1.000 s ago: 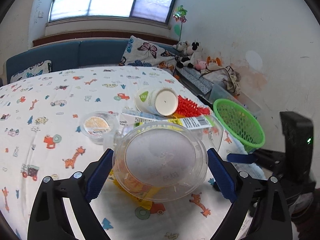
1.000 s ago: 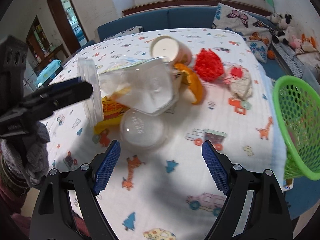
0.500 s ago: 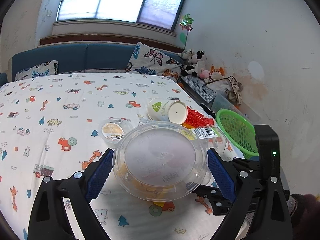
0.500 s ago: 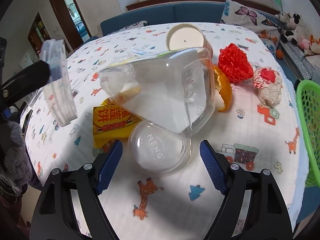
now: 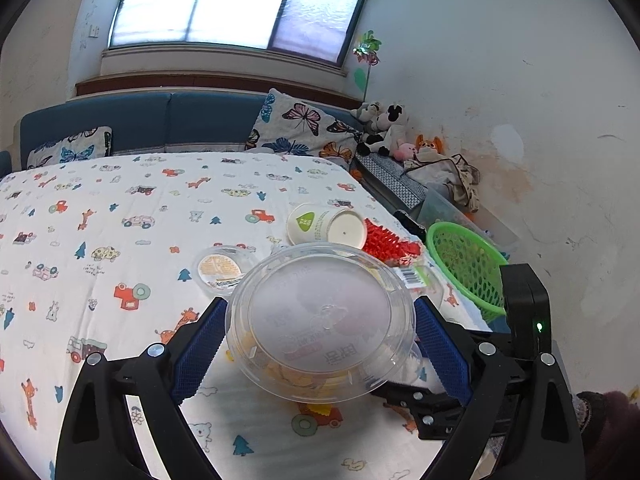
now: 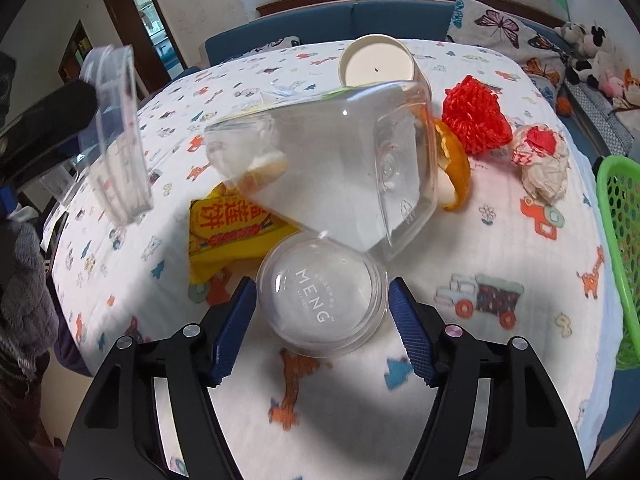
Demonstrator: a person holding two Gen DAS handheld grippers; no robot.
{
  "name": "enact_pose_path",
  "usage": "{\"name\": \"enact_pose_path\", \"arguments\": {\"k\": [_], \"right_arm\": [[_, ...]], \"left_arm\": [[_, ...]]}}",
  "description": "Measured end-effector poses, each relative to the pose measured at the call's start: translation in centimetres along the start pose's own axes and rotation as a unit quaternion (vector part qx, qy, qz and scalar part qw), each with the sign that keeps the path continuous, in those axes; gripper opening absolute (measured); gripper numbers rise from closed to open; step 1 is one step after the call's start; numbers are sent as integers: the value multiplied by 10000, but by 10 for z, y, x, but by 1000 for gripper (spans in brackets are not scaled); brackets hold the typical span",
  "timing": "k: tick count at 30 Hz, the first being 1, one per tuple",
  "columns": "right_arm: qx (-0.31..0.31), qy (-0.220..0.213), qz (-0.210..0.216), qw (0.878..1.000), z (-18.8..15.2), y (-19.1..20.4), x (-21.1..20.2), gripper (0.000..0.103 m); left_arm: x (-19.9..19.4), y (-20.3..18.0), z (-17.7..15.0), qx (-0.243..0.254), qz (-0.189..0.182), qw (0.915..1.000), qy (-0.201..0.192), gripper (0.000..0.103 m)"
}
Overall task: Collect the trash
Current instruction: 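Grasp the clear round MENG lid with the right gripper while the left holds the container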
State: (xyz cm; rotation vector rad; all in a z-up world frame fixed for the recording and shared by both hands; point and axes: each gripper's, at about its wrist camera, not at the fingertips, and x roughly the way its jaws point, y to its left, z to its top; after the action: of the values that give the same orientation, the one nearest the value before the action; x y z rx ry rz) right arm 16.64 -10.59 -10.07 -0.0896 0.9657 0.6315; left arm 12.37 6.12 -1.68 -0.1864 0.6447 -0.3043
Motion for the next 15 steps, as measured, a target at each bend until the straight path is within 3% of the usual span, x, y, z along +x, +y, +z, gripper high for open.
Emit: {"name": "enact_pose_path", "arguments": {"k": [7, 9, 15], "right_arm": [[97, -95, 55, 9999, -16, -7, -27, 68], [196, -131, 85, 9997, -20, -13, -37, 58], [495, -254, -6, 9985, -32, -39, -66, 59]], "left_arm": [[3, -17, 6, 101, -164, 9998, 16, 89], [3, -22, 8, 140, -215, 9997, 10, 89], [11, -41, 15, 216, -438, 9988, 28, 89]]}}
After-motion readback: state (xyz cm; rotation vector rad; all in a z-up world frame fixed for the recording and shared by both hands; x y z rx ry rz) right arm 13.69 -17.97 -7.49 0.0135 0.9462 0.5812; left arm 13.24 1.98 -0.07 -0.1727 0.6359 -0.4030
